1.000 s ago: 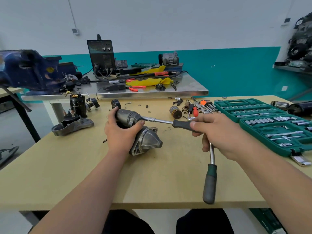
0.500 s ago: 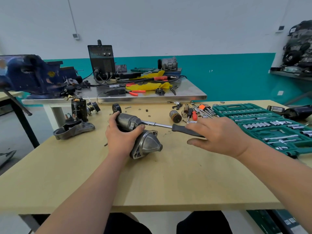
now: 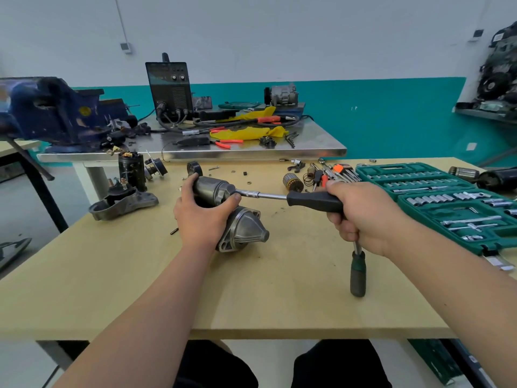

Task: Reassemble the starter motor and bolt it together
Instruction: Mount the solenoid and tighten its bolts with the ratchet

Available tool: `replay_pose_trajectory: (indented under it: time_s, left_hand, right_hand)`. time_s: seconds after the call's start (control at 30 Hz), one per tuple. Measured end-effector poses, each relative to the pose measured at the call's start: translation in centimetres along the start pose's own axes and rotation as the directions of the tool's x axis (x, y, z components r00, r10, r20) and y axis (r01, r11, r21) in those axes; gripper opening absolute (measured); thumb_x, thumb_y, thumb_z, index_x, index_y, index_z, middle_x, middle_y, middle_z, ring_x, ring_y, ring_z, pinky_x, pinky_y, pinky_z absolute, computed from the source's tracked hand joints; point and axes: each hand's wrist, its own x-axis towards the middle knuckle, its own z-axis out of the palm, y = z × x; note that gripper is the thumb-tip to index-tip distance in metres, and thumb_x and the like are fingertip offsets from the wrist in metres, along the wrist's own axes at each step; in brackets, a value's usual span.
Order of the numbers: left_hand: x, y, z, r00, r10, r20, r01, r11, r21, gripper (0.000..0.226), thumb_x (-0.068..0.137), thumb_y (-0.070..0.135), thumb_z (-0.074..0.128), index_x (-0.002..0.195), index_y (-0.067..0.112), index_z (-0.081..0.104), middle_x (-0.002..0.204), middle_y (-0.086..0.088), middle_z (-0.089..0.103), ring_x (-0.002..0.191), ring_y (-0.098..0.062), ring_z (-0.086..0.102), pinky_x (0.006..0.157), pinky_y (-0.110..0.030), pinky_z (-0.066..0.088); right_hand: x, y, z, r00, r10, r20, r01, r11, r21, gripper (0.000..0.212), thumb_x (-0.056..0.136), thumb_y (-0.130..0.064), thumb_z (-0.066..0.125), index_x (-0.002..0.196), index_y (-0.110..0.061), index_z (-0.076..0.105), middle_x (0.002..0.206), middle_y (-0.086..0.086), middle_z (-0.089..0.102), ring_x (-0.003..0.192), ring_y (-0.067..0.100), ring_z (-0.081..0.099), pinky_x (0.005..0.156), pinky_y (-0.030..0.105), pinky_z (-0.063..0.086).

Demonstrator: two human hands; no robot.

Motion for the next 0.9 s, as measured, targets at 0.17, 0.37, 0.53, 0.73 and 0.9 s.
replay_pose_trajectory:
  time_s: [0.17,0.37,0.53,0.73,0.9]
  left_hand:
    - [-0.5,0.0,-0.5,1.0,0.011,-0.014,-0.011,1.0,-0.006,0.094,0.049,0.058,0.081,0.134,0.044,0.043,0.127,0.009,0.053,0.121,-0.017,0.052,0.104,-0.044,0.046]
    - [-0.9,-0.2,-1.2,0.999,0.035,-0.004,-0.035,0.999,-0.019,0.092,0.051,0.059,0.078,0.133,0.044,0.042,0.129,0.007,0.051,0.122,-0.017,0.05,0.105,-0.042,0.044]
    - [0.4,-0.3,-1.8,0.994,0.038,0.1,-0.034,0.999,-0.041,0.083,0.06,0.045,0.085,0.131,0.045,0.044,0.122,0.011,0.053,0.112,-0.016,0.057,0.099,-0.04,0.05]
    - [0.1,-0.2,-1.0,0.998,0.044,0.037,-0.041,0.997,-0.072,0.089,0.051,0.053,0.081,0.132,0.044,0.045,0.121,0.013,0.052,0.115,-0.015,0.055,0.101,-0.037,0.048]
    - [0.5,-0.2,-0.9,0.998,0.035,0.061,-0.031,0.997,-0.065,0.09,0.05,0.051,0.083,0.132,0.043,0.047,0.122,0.013,0.054,0.113,-0.012,0.057,0.102,-0.038,0.049]
  right_hand:
    - [-0.6,0.3,0.2,0.999,0.014,0.032,-0.016,0.999,0.05,0.037,0.098,-0.04,0.046,0.109,-0.009,0.063,0.048,0.004,0.047,0.034,0.013,0.029,0.035,0.02,0.025]
    - [-1.4,1.5,-0.4,0.776,-0.591,0.22,0.597,0.575,-0.559,0.03,0.094,-0.045,0.047,0.092,-0.023,0.067,0.059,-0.007,0.06,0.047,0.01,0.053,0.044,0.025,0.043]
    - [-0.2,0.4,-2.4,0.307,-0.664,0.682,0.695,-0.333,-0.637,0.047,0.093,-0.046,0.052,0.108,-0.006,0.071,0.071,0.004,0.07,0.057,0.026,0.065,0.046,0.037,0.053]
    - [-1.1,2.0,0.1,0.499,-0.804,0.322,0.7,0.154,-0.698,0.045,0.092,-0.04,0.031,0.093,-0.023,0.073,0.066,-0.001,0.067,0.06,0.021,0.06,0.053,0.031,0.047]
    - [-0.7,2.1,0.1,0.658,-0.733,0.172,0.615,0.392,-0.684,0.044,0.089,-0.044,0.034,0.093,-0.024,0.074,0.07,-0.001,0.067,0.061,0.007,0.054,0.055,0.024,0.041]
